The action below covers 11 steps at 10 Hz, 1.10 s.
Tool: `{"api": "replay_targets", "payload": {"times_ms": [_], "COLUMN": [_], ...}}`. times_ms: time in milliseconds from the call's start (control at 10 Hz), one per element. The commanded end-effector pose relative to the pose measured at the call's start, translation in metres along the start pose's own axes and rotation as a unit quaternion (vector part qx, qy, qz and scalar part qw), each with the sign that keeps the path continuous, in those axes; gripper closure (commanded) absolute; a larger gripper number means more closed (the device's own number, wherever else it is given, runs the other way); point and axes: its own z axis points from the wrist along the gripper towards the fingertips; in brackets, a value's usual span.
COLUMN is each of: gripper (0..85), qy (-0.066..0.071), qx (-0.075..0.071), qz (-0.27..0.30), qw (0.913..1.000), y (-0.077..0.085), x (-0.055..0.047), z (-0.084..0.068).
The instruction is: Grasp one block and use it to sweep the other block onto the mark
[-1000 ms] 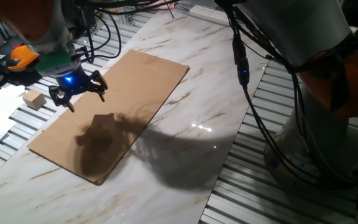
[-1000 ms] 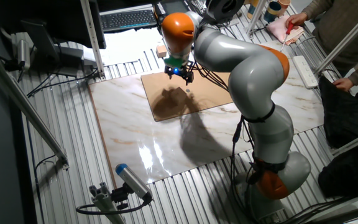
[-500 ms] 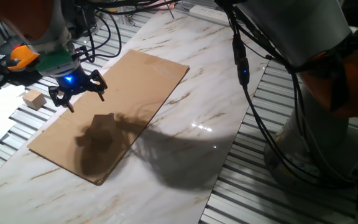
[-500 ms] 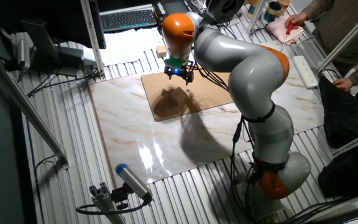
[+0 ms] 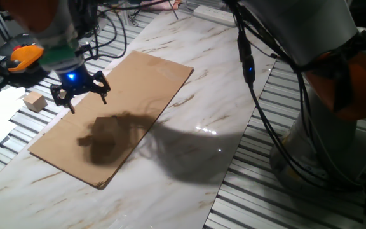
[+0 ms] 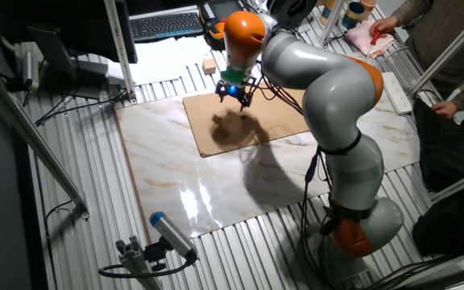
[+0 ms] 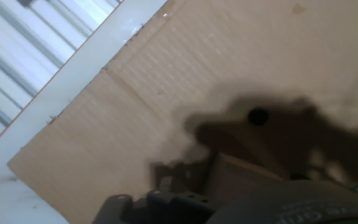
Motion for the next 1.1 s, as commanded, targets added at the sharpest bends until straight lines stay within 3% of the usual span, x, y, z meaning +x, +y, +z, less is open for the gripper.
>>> {"api": "replay_targets", "payload": {"times_ms": [0,100,500,700,900,1000], "gripper": [17.0,0.0,0.0,0.0,0.0,0.0], "qy": [-0.002,-0.003,-0.015,-0.012,-0.021,-0.014], "qx": [0.002,0.005,0.023,0.016,0.02,0.01], "qz": [0.001,0.001,-0.021,-0.037,-0.053,-0.057], "qw": [1.0,1.0,0.9994,0.9991,0.9981,0.9982], "y": [0.0001,0.0001,0.0001,0.0001,0.0001,0.0001], "x": [0.0001,0.0001,0.0001,0.0001,0.0001,0.0001], "z": [-0.0001,-0.0001,-0.0001,-0.0001,-0.0001,-0.0001]}}
